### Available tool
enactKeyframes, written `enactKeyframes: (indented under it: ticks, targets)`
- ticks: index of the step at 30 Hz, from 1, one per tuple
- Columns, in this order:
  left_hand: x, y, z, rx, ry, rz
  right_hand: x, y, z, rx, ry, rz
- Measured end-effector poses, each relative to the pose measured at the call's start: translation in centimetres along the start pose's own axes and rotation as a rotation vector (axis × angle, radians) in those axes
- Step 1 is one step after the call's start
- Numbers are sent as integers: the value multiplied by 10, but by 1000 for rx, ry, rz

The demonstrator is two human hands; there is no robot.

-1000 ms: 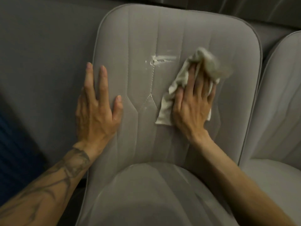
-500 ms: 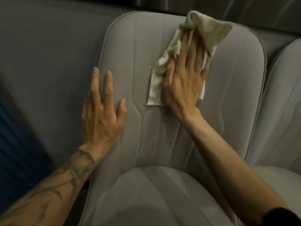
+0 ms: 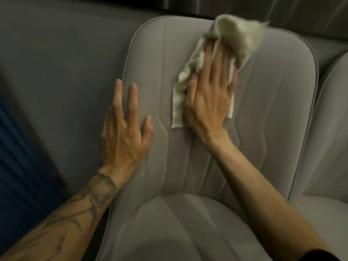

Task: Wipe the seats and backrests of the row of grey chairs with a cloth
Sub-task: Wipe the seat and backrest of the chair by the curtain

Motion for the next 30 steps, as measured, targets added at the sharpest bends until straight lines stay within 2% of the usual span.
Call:
enactKeyframes:
  ticks: [3,5,8,11,13,18,20,23,26,28,30]
  targets:
    - [0,0,-1,4,5,-4,-72,0,11,25,-174,241]
    - [0,-1,-1,5,3,4,-86,-8,1,26,-247,315]
    - [0,-2,-1,-6,1,12,-37,-13,-17,3,-258,232]
    - [1,-2,0,-18,2,19,13,-6,-9,-12,-116,36]
    - [1,-1,1,-10,4,6,7,4,7,27,-43,-26]
    - [-1,2,1,8,14,-11,-106,1,18,67,-206,286]
    - [-1,1,1,9,10,-10,-106,-7,7,74,-244,324]
    - [-1,-2,1,0,7,2,-41,-10,-2,43,-246,224]
    - [-1,-2,1,-8,2,1,28,-3,9,46,-101,20]
    - [0,-1,2,-4,4,-10,36,5,22,59,-12,-68]
    - [0,0,1,-11,15,-20,5,10,30,80,-40,-31]
Point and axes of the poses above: each hand's wrist, its own x-axis towards the middle knuckle, its own y-axis out of the palm, z = x × y, the point moved 2 cm from there along x, towards the middle knuckle, and after that the axes turned 13 degrees about x, right-handed, at the moved point
